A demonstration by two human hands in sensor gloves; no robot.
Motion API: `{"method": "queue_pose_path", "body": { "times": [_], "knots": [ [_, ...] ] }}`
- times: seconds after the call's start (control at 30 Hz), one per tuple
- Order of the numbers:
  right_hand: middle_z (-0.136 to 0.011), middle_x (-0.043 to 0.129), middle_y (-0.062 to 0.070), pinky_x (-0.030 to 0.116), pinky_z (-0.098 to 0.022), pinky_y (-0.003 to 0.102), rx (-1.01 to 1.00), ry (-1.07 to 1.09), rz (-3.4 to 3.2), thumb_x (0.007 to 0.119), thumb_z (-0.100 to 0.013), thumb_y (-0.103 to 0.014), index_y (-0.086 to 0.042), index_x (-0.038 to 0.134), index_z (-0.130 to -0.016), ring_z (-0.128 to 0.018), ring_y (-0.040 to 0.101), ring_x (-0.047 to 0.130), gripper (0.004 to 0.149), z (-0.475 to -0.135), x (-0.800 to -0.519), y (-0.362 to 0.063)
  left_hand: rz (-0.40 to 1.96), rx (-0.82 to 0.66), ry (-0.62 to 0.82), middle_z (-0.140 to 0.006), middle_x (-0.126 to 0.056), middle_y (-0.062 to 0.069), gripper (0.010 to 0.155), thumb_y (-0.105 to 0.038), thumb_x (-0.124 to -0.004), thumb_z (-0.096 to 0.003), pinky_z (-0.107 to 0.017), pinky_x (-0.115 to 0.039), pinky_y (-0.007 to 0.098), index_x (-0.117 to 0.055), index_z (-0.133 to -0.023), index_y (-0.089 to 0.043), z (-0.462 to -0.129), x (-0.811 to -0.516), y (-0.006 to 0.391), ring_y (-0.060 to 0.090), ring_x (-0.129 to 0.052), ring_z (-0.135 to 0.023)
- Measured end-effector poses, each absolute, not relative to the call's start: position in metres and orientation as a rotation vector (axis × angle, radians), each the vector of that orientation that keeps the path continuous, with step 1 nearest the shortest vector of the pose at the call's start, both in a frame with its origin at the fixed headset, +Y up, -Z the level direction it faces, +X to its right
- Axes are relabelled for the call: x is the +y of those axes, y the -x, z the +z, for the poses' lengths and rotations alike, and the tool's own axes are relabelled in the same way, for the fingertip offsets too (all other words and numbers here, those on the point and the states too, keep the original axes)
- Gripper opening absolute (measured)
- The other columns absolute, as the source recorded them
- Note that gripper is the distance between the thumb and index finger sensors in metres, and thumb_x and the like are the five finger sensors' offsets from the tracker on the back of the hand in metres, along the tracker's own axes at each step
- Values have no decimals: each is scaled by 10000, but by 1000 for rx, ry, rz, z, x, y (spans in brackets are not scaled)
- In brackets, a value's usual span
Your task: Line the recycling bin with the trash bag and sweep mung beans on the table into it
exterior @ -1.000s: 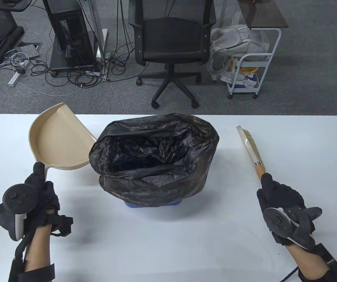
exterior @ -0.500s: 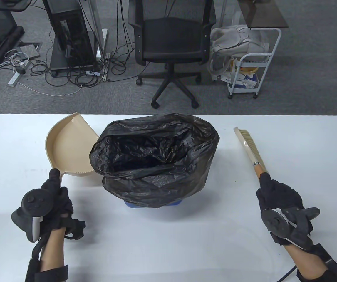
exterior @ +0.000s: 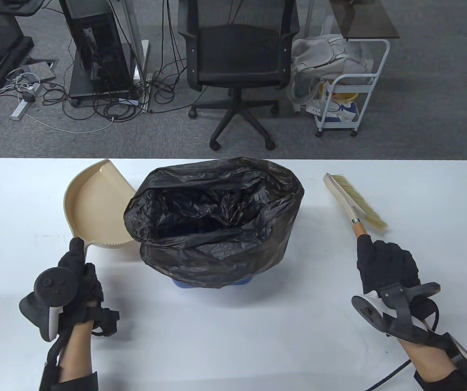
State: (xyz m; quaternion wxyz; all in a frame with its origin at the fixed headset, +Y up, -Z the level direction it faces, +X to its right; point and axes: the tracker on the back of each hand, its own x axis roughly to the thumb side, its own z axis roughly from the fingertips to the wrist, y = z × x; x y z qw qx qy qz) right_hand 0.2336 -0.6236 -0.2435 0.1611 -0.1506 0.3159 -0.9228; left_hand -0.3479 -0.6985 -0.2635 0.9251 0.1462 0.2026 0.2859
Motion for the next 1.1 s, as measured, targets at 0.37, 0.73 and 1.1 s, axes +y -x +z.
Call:
{"method": "queue_pose_path", "body": {
  "times": [0.37,0.73,1.1],
  "knots": [
    [-675,1037,271,862,-426,603,697,458,-2667,884,-448,-312,-32,871,-924,-578,471,1062,553,-249,-663,-209,602,417,-296,-1065,-767,272,638,-144,-829,-511,-616,-742,707,-626,-1116,-167,-256,-701,354,577,-857,-882],
    [-735,986,339,839,-445,627,210,365,-3062,867,-461,-362,-154,828,-994,-620,520,1027,574,-268,-713,-214,607,411,-291,-1062,-768,276,639,-144,-829,-510,-615,-738,712,-626,-1116,-162,-250,-702,353,580,-857,-878],
    [-729,996,332,839,-447,627,11,321,-2990,925,-431,-355,-182,881,-946,-628,516,1028,545,-272,-743,-215,593,424,-272,-1057,-775,278,641,-144,-833,-508,-613,-739,711,-627,-1115,-160,-250,-703,352,581,-861,-875]
  ]
}}
